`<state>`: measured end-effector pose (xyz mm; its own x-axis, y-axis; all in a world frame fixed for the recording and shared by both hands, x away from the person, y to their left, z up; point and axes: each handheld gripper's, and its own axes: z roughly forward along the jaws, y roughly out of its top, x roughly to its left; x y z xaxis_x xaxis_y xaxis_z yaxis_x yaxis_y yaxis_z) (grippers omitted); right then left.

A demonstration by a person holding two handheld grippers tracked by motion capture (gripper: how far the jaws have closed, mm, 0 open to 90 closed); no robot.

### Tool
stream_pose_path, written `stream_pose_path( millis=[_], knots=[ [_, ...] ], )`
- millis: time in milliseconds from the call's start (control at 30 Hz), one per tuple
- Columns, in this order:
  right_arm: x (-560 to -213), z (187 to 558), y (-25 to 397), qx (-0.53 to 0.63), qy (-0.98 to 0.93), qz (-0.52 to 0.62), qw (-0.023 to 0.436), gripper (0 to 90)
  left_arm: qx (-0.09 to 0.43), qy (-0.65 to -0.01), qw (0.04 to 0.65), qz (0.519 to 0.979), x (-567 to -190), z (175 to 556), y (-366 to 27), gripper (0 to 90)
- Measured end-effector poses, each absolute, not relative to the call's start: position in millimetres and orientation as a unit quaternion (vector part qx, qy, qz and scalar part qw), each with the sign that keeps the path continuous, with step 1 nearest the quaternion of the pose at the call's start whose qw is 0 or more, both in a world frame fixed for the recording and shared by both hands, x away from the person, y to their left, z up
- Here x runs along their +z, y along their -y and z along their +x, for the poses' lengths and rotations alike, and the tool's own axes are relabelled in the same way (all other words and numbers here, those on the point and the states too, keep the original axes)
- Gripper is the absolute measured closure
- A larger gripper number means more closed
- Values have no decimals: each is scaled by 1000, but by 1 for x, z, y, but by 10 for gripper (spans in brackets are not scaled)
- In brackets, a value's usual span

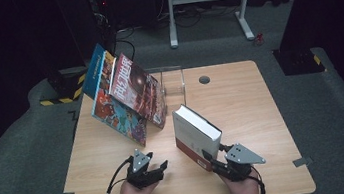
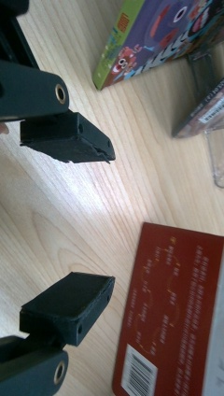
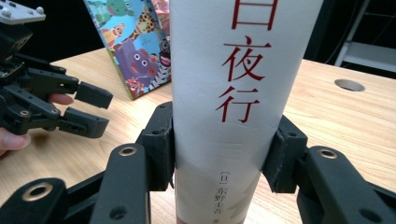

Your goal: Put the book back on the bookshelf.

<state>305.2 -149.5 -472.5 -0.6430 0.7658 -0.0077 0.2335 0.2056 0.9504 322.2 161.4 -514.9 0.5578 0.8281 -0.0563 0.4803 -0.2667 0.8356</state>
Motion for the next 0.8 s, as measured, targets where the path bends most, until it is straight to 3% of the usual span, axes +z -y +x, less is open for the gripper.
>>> stream_pose_path(
  millis=[500,800],
  knots=[
    [-473,305,150,529,-731,347,255,514,220,-428,391,785,-520,326,-170,333],
    [-473,304,149,533,-730,346,252,468,194,-443,385,786,-512,331,-183,335]
  ],
)
